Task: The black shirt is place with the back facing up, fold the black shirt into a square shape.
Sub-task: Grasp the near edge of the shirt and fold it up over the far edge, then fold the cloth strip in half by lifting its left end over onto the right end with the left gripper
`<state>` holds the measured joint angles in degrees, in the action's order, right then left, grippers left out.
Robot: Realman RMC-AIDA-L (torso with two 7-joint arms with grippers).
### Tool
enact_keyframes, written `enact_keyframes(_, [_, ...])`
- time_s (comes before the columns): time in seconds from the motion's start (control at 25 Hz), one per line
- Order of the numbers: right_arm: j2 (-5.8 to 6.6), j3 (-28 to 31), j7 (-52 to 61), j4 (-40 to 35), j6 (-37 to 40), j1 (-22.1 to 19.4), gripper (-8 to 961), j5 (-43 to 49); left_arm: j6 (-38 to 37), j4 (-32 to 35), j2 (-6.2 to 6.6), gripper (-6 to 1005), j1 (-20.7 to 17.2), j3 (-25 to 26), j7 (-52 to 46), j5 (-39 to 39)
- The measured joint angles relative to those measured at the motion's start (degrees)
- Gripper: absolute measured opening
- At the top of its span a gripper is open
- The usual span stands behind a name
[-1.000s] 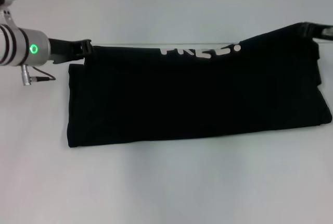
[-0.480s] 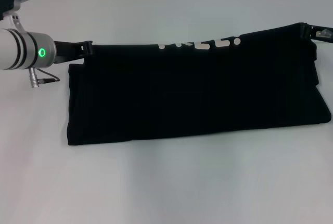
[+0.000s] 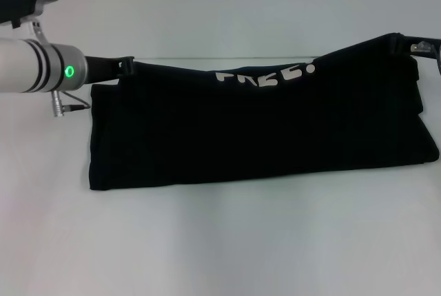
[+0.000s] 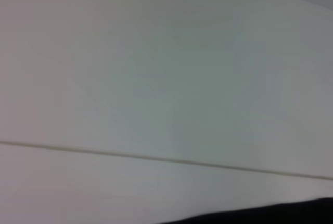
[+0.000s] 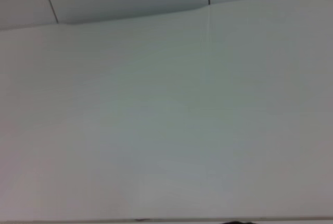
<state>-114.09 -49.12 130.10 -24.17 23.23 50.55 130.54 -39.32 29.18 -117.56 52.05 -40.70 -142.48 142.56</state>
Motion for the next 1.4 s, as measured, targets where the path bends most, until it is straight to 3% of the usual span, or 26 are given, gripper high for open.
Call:
enact_keyframes(0.12, [1.10, -0.2, 0.4, 2.2, -0.9, 1.3, 210, 1.6, 1.6, -0.4, -0.51, 51, 0.6, 0.3, -0.2, -0.1])
enact_keyframes(0.32, [2.39, 0.2, 1.7, 1.0, 2.2, 1.6, 224, 1.7, 0.6, 0.3, -0.67, 266, 1.3, 0.6, -2.2, -0.4])
enact_keyframes(0.56, [4.86, 0.2, 10.6, -7.2, 16.3, -0.1, 443, 1.8, -10.5, 7.5, -0.32, 504, -1.5, 1.8, -6.6, -1.5])
enact_keyframes(0.68, [6.52, 0.3, 16.3, -13.1, 25.4, -1.2, 534, 1.9, -21.7, 11.5, 1.52, 503, -5.4, 5.2, -7.1, -6.4])
enact_keyframes(0.76, [7.75, 1.9, 19.6, -17.3, 33.1, -1.9, 594, 1.9, -28.3, 10.5, 3.85, 502, -8.1, 8.2, -6.3, -10.0])
enact_keyframes(0.84, [7.96, 3.2, 20.1, -18.2, 35.6, -2.0, 592, 2.0, -34.2, 8.8, 5.51, 501, -10.6, 12.3, -5.0, -11.1])
enact_keyframes(0.96, [8.41, 7.4, 20.2, -19.0, 40.5, -1.8, 590, 3.8, -41.7, 8.4, 6.25, 500, -13.8, 18.6, -3.0, -10.8])
enact_keyframes(1.16, [8.57, 9.2, 20.3, -19.5, 43.3, -2.0, 591, 6.3, -50.5, 9.5, 5.91, 523, -18.1, 22.9, -1.4, -10.6])
enact_keyframes(1.32, [8.60, 9.2, 20.3, -19.4, 44.0, -2.1, 592, 6.9, -51.4, 9.2, 5.07, 545, -20.2, 23.1, -2.1, -10.5])
enact_keyframes(1.4, [8.63, 9.1, 20.3, -19.5, 44.2, -2.2, 593, 7.0, -50.8, 8.8, 4.67, 628, -21.0, 23.6, -3.9, -10.5])
